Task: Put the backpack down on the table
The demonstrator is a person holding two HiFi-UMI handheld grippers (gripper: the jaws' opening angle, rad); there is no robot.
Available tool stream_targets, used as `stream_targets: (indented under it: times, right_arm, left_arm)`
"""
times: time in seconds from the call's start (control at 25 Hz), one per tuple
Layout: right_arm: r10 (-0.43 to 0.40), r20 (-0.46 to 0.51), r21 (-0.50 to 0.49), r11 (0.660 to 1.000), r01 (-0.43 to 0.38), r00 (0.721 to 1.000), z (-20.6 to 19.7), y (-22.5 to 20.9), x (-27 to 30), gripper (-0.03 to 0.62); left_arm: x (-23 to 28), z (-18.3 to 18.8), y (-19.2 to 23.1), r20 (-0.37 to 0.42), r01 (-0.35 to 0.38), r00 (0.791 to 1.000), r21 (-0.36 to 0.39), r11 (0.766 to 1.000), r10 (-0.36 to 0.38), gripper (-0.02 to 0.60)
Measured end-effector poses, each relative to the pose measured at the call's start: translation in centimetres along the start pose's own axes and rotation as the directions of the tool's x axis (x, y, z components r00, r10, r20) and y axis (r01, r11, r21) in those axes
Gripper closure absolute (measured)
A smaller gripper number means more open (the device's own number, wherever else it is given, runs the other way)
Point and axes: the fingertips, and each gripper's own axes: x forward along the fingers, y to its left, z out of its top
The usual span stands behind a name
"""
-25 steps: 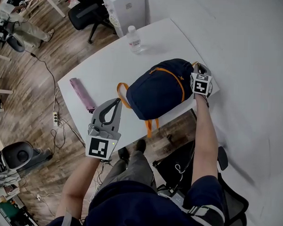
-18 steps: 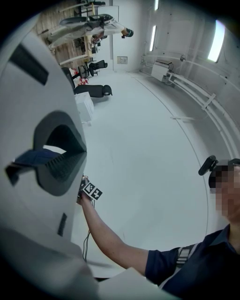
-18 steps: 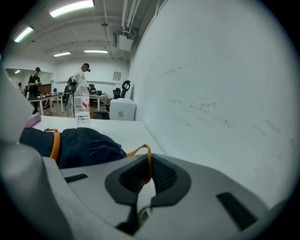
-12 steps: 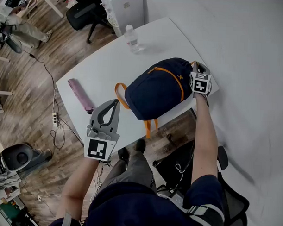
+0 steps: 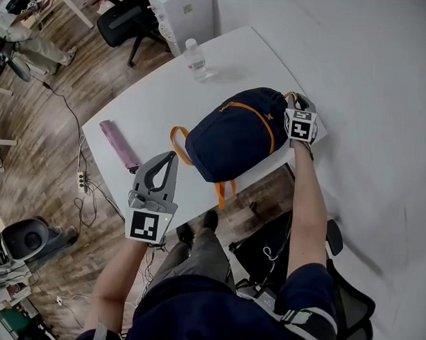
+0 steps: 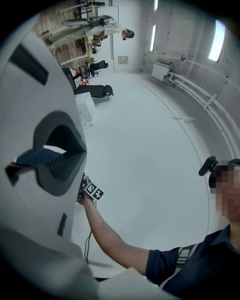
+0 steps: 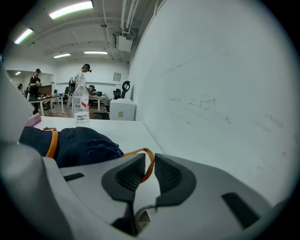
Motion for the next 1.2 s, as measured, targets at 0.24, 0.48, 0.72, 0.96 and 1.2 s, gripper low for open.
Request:
stream_targets:
  times: [0.24, 0.48, 0.72, 0.96, 1.2]
  right_arm:
    - [-0.015, 0.021, -0.011, 1.0, 0.016, 1.0, 0.1, -0.5, -0.3, 0.464]
    - [-0.022, 0.058, -0.041, 0.999, 0.025, 0.998, 0.7, -0.5, -1.2, 0.381]
    - [-0.036, 0.093, -0.029, 0.999, 0.039, 0.995, 1.8, -0.8, -2.6, 0.355]
    - [-0.027, 0.159, -0.013, 0.999, 0.029, 0.987, 3.6, -0.5, -4.5, 0.296]
    - [-0.032, 0.22, -0.018, 0.999, 0.037, 0.975, 5.1, -0.3, -6.5, 0.299]
  left_arm:
    - [0.0, 0.1, 0.1, -0.002, 0.0, 1.0, 0.003, 1.0, 0.0, 0.578]
    - [-0.2, 0.2, 0.0, 0.002, -0.002, 1.0, 0.008, 1.0, 0.002, 0.578]
    - [-0.3, 0.6, 0.0, 0.013, 0.0, 1.0, 0.012, 1.0, 0.0, 0.578]
    - [-0.6, 0.9, -0.2, 0.027, 0.006, 1.0, 0.007, 1.0, -0.006, 0.578]
    - [-0.8, 1.6, -0.2, 0.045, 0.014, 0.999, 0.008, 1.0, -0.015, 0.578]
